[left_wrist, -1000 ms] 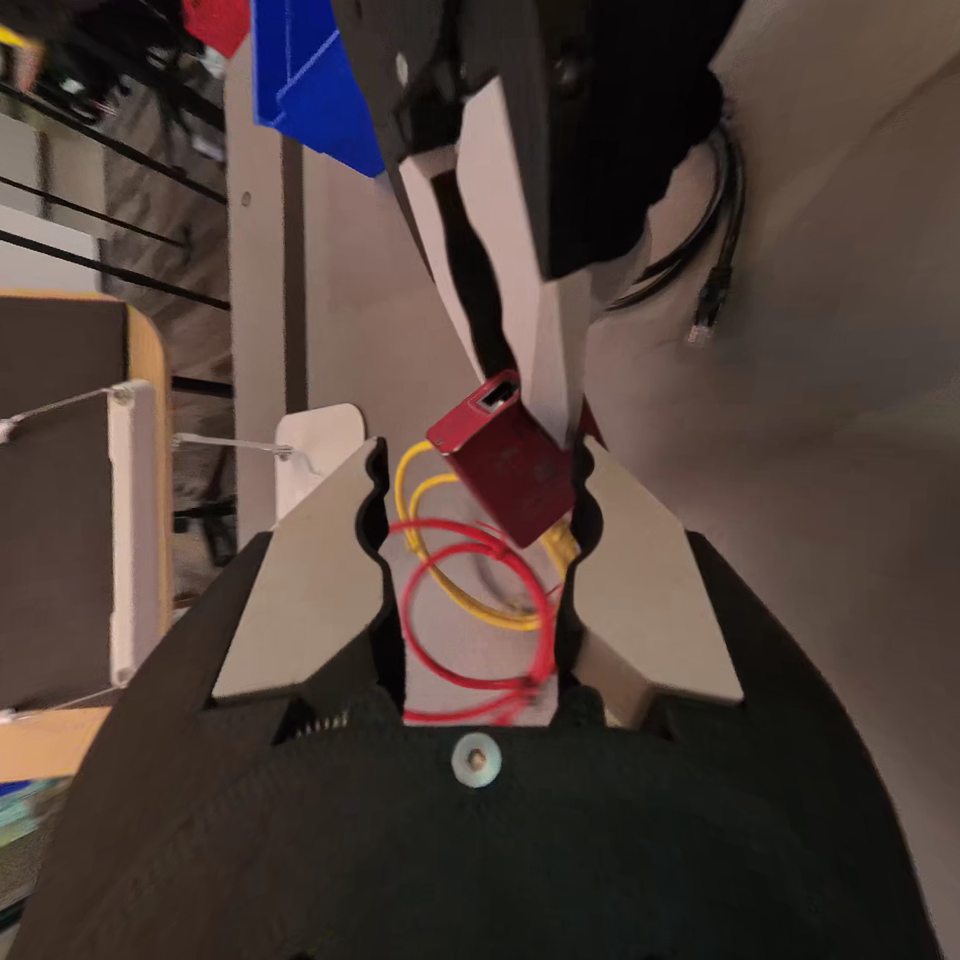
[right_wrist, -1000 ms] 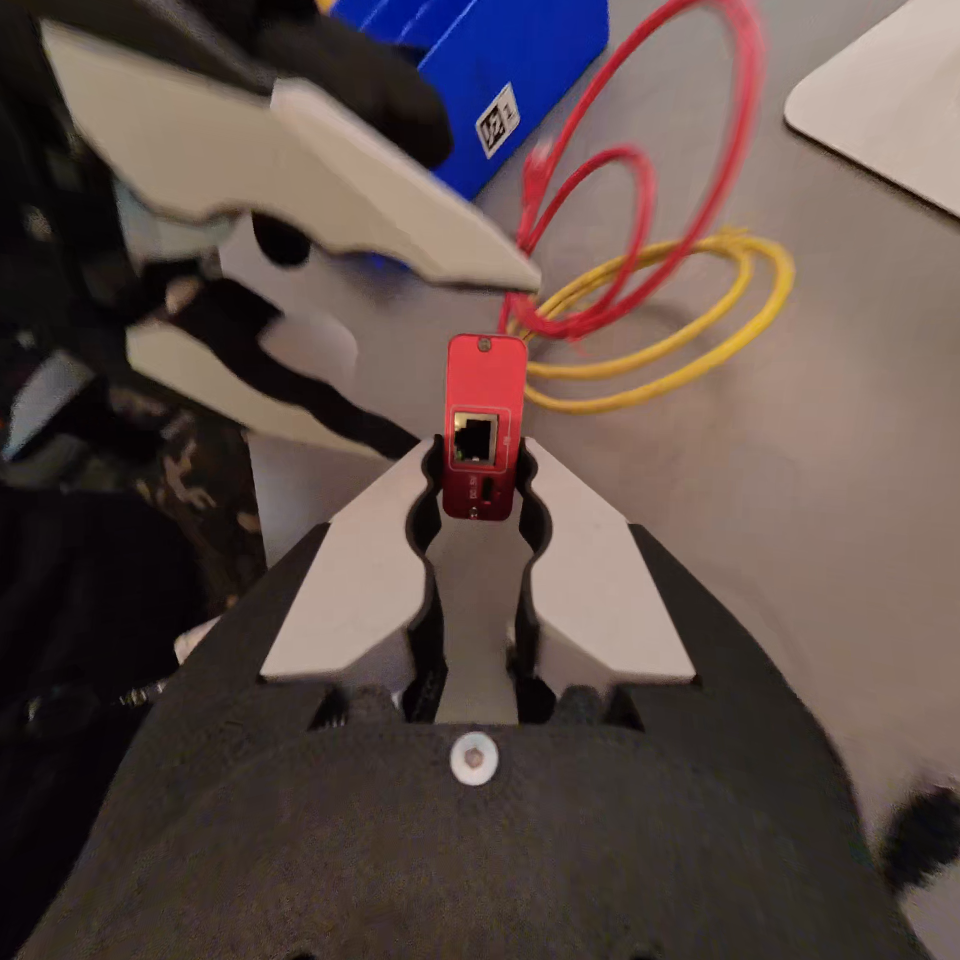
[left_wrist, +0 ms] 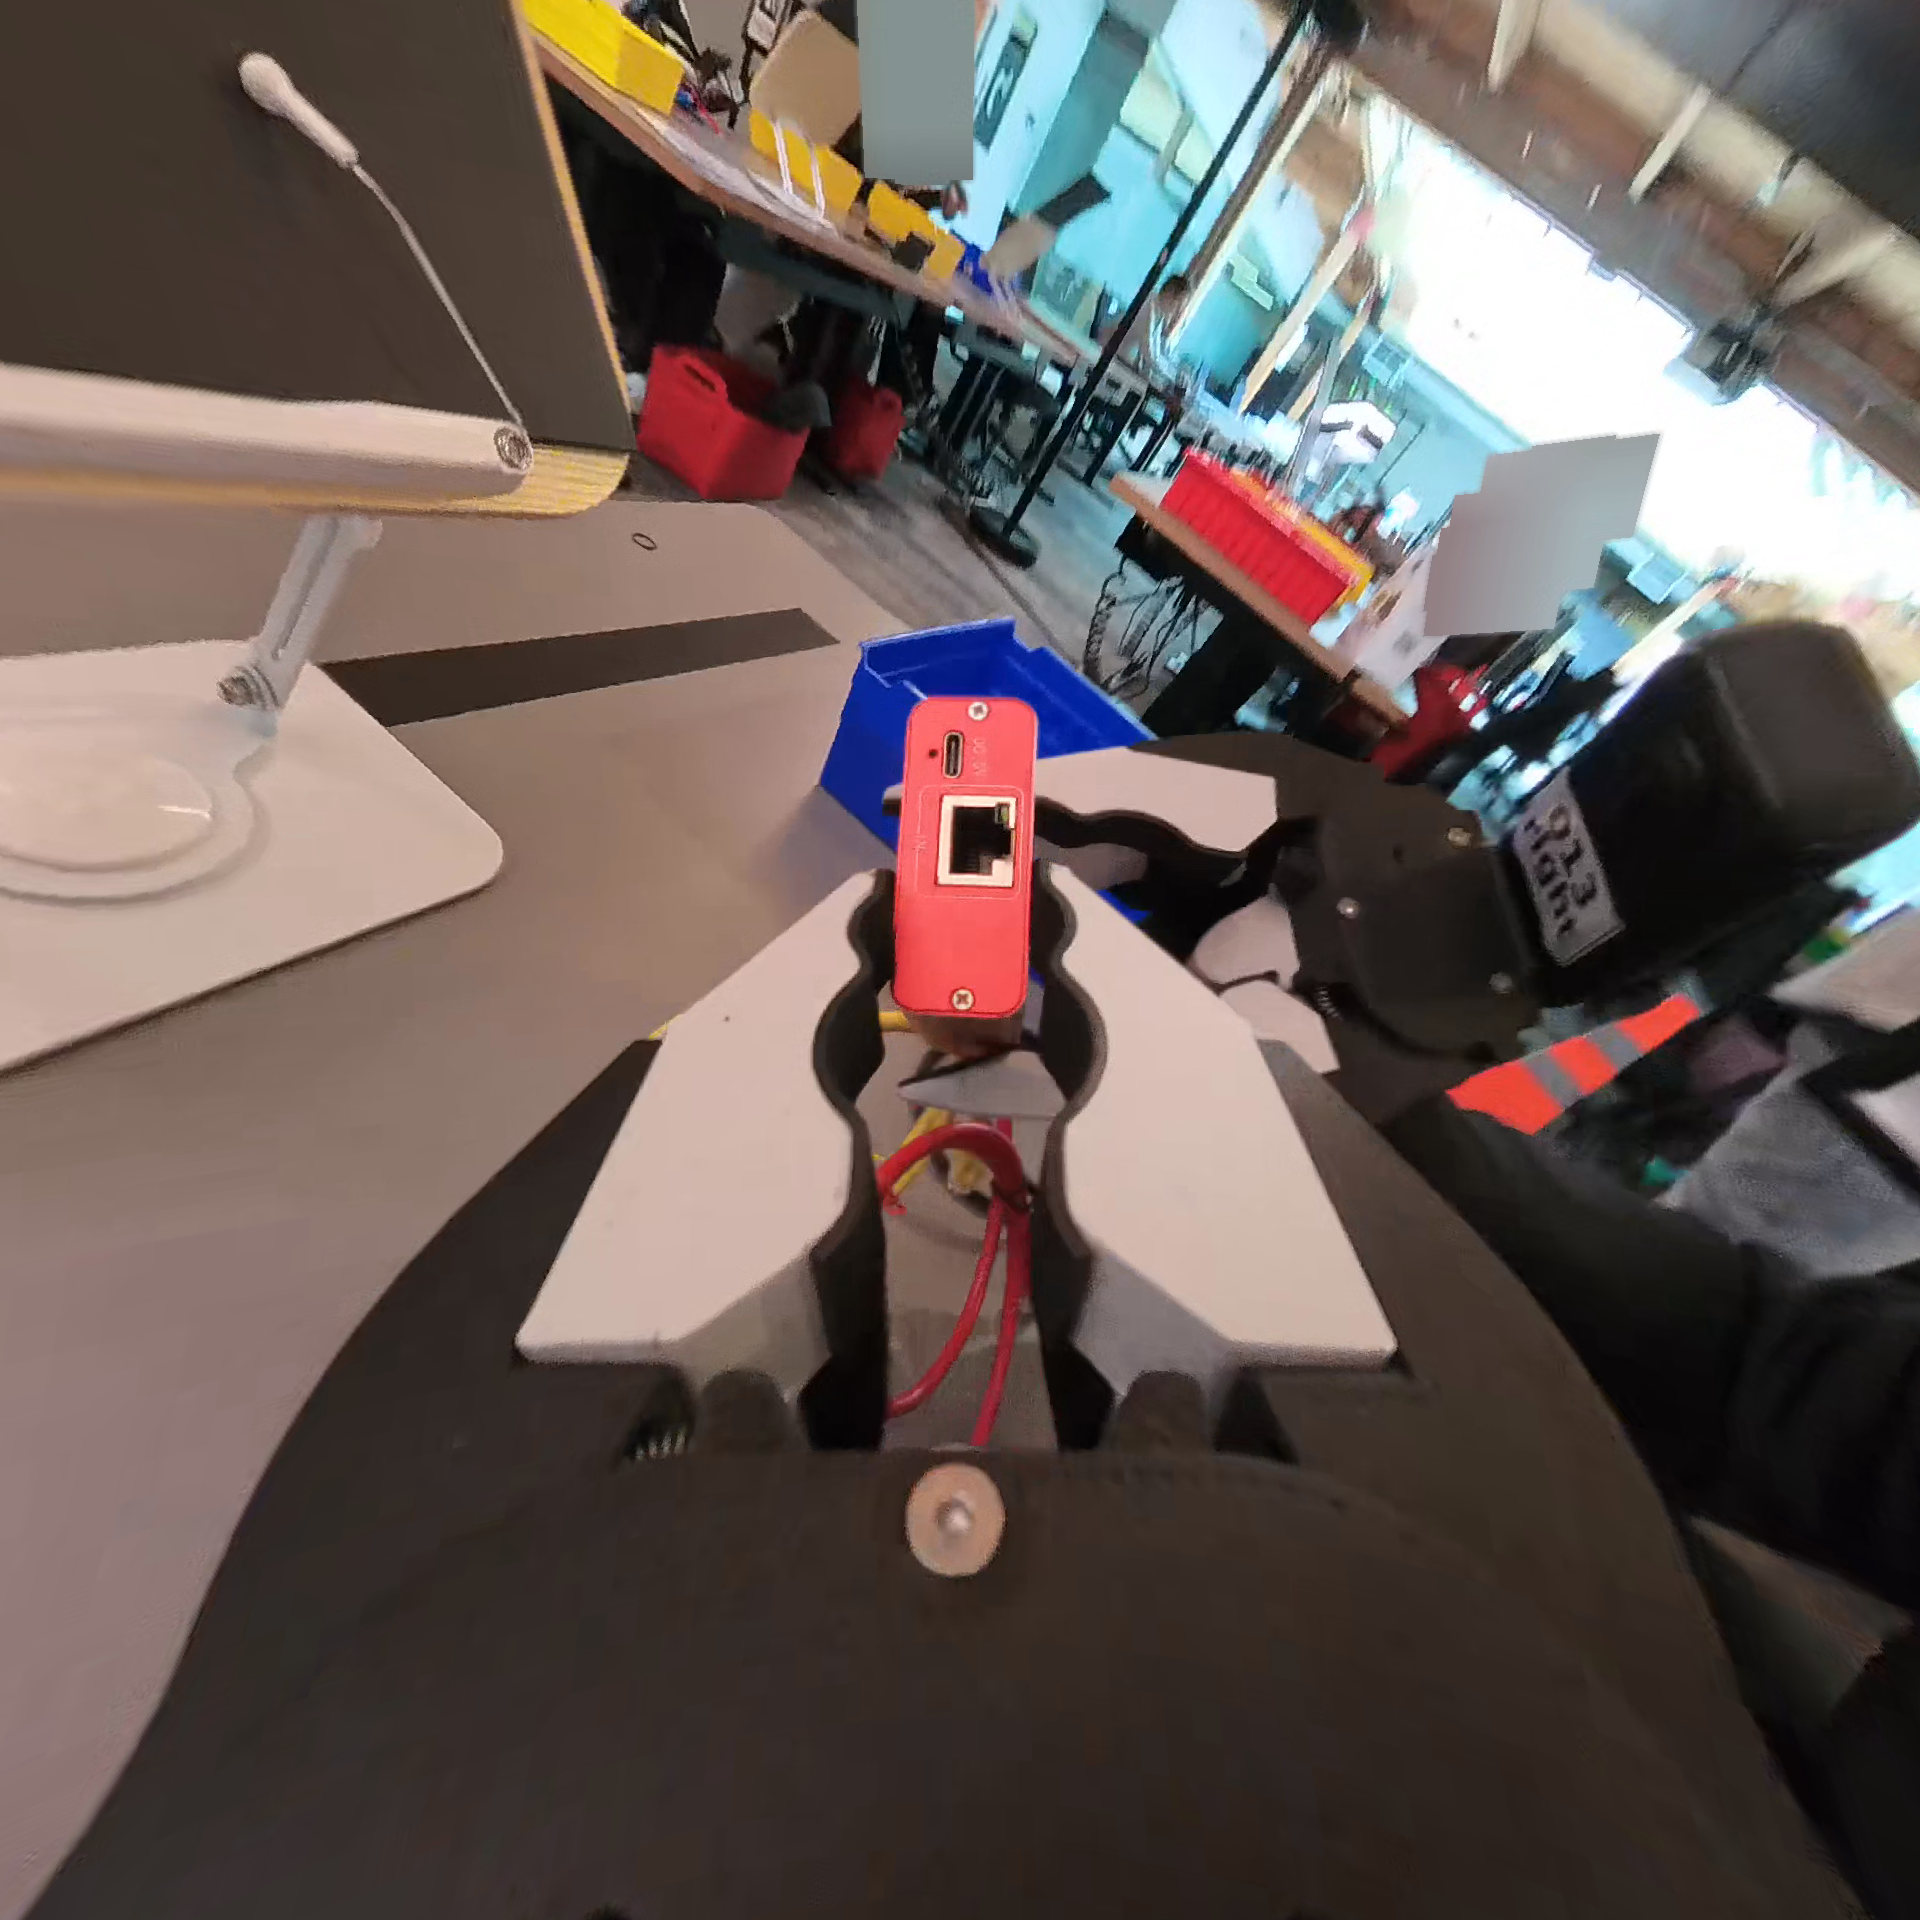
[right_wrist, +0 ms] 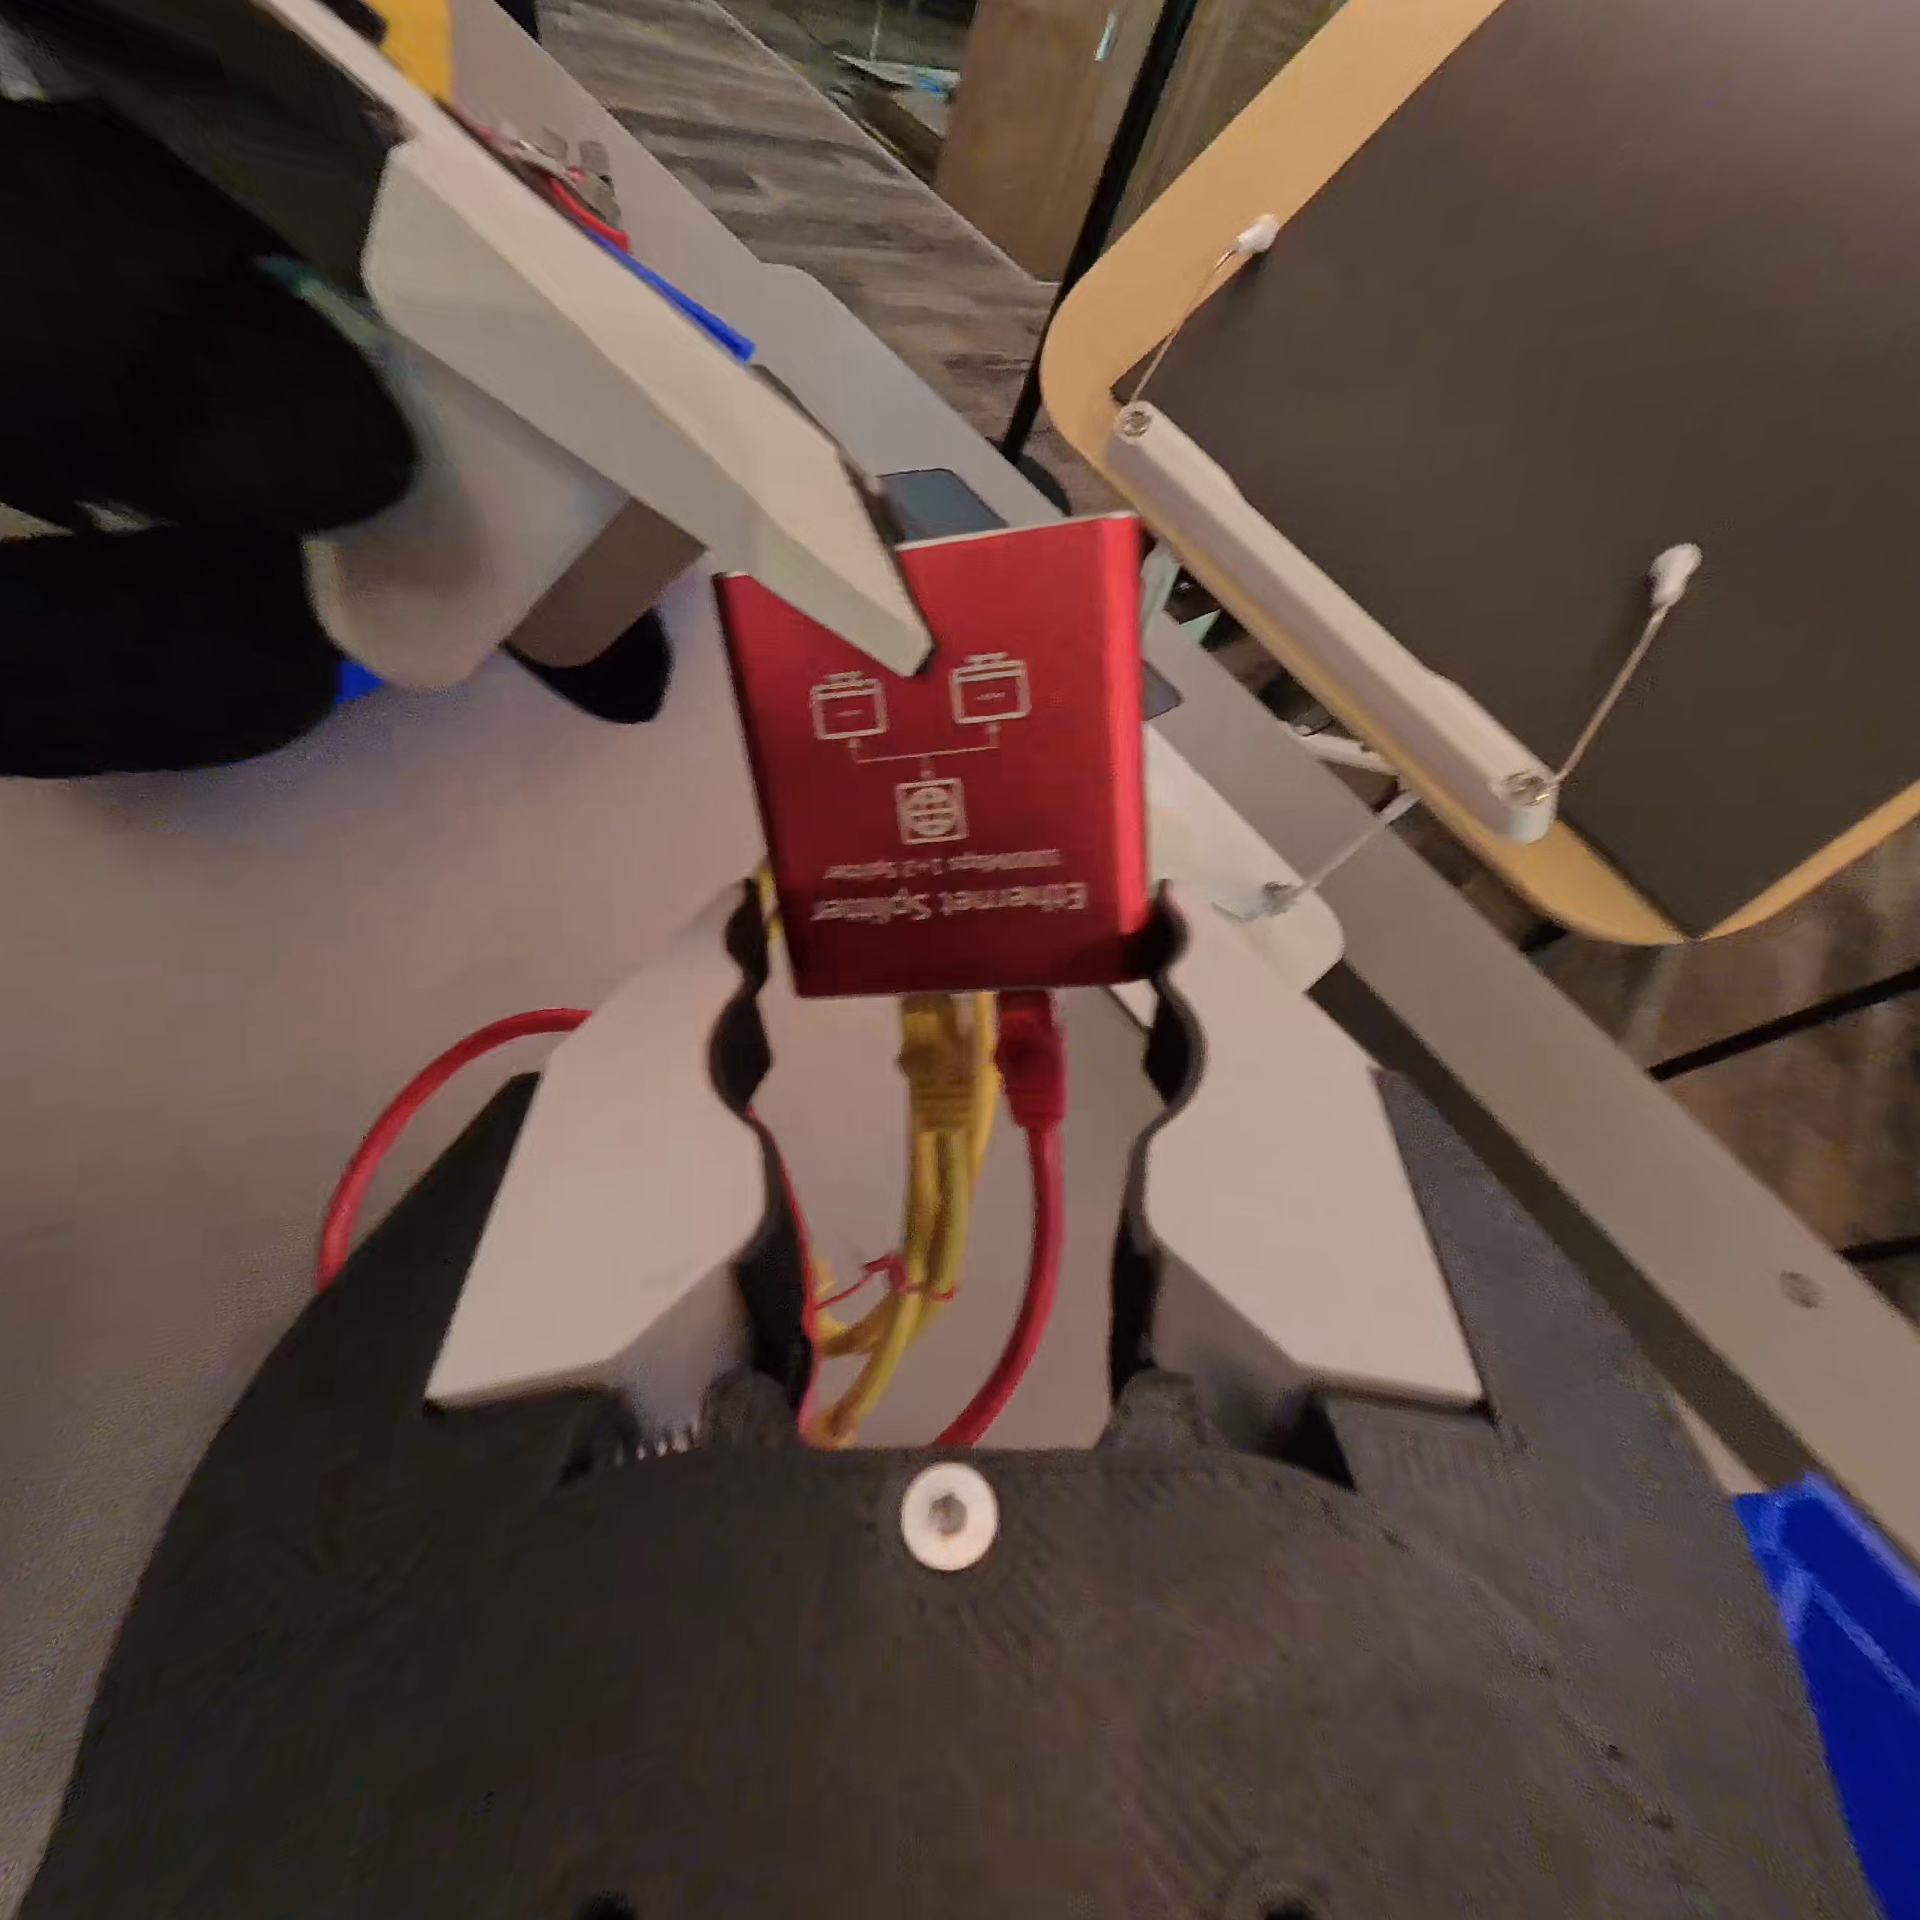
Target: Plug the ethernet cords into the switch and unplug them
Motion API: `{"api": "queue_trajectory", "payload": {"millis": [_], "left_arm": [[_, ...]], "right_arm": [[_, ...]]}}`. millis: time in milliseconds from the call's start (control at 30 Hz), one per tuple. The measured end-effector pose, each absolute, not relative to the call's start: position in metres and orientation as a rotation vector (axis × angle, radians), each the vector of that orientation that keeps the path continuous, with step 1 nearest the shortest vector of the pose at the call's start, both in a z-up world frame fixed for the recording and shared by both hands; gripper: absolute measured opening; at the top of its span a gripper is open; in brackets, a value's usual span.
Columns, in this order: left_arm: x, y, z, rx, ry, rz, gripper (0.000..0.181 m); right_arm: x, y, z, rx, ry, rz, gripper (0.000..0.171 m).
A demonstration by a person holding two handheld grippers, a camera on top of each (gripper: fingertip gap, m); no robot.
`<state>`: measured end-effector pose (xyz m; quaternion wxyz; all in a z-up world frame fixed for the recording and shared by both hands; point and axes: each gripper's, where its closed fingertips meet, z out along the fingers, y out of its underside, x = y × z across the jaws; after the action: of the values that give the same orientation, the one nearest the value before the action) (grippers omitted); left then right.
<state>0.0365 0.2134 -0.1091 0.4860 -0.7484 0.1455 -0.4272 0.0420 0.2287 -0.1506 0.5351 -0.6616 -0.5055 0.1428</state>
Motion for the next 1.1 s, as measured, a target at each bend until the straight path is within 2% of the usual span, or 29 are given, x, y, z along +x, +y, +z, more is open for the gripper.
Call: {"api": "queue_trajectory", "payload": {"millis": [200,300,467,567,700,767,1000,1100], "left_arm": [[0.029,0.204,-0.117,-1.763,0.316,-1.156,0.022],[0.018,0.204,-0.116,-1.751,0.512,-0.843,0.044],[0.022,0.19,-0.105,-1.661,1.1,-0.212,0.074],[0.027,0.189,-0.114,-1.608,1.36,0.036,0.082],[0.028,0.19,-0.141,-1.561,1.602,0.211,0.083],[0.029,0.193,-0.147,-1.549,1.619,0.247,0.074],[0.031,0.187,-0.143,-1.612,1.492,0.034,0.071],[0.029,0.187,-0.132,-1.66,1.347,-0.154,0.071]], "right_arm": [[0.038,0.223,-0.155,-1.506,-1.411,0.308,0.067],[0.039,0.219,-0.164,-1.526,-1.522,0.28,0.067],[0.039,0.212,-0.177,-1.554,-1.678,0.253,0.068],[0.033,0.205,-0.175,-1.542,-1.708,0.311,0.068],[0.027,0.191,-0.168,-1.517,-1.737,0.451,0.068],[0.026,0.186,-0.165,-1.501,-1.752,0.484,0.068],[0.028,0.183,-0.158,-1.44,-1.735,0.501,0.069],[0.033,0.186,-0.153,-1.434,-1.69,0.493,0.082]]}}
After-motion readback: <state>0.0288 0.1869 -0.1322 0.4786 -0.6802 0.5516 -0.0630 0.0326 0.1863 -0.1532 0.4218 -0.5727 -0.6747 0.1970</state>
